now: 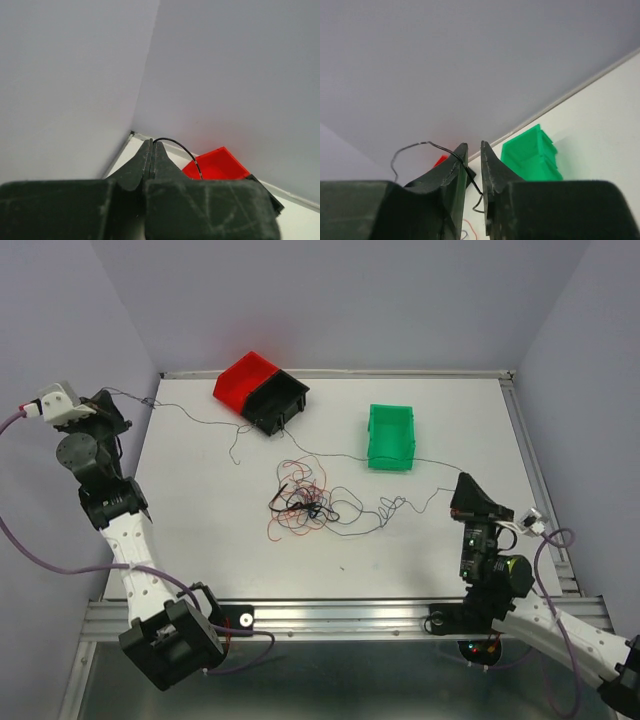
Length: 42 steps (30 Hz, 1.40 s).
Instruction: Untangle the cables
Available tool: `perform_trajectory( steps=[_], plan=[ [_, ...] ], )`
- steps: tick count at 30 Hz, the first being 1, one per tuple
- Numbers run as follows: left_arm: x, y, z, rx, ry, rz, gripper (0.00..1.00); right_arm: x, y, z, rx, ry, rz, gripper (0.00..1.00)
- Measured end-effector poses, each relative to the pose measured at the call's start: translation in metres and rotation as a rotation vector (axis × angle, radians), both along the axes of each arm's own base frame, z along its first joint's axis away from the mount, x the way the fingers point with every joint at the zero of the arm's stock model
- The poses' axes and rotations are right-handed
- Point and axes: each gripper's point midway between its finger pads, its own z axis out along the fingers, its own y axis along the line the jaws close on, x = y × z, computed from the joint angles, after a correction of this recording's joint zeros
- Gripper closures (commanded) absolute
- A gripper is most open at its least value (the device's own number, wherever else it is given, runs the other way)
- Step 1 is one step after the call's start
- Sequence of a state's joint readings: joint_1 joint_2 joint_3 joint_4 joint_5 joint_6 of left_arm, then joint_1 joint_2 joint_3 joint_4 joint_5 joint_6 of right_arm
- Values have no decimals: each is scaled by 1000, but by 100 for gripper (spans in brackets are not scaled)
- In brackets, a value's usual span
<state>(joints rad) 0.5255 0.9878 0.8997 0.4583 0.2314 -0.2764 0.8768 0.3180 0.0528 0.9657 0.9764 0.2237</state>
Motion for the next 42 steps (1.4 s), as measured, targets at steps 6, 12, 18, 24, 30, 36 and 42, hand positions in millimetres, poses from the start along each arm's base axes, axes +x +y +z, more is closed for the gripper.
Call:
perform_trajectory(
  steps=[6, 12, 18, 24, 30, 36, 42],
  plan=[
    [6, -49, 10, 62, -39, -247, 100, 12, 81, -28, -361, 10, 271, 36],
    [-10, -102, 22, 136, -76, -433, 100, 13, 154, -139, -774, 226, 590, 11],
    [-47, -132, 57, 247, -178, -493, 100, 3, 209, -148, -900, 181, 846, 8],
    [-75, -153, 71, 324, -235, -541, 100, 10, 277, -110, -928, 11, 1023, 6],
    [-94, -170, 75, 372, -260, -585, 100, 20, 325, -103, -936, -55, 1147, 5],
    [-114, -183, 82, 418, -298, -602, 100, 32, 360, -97, -935, -109, 1218, 5],
    [-117, -187, 82, 425, -300, -618, 100, 49, 383, -103, -937, -110, 1229, 17]
  ],
)
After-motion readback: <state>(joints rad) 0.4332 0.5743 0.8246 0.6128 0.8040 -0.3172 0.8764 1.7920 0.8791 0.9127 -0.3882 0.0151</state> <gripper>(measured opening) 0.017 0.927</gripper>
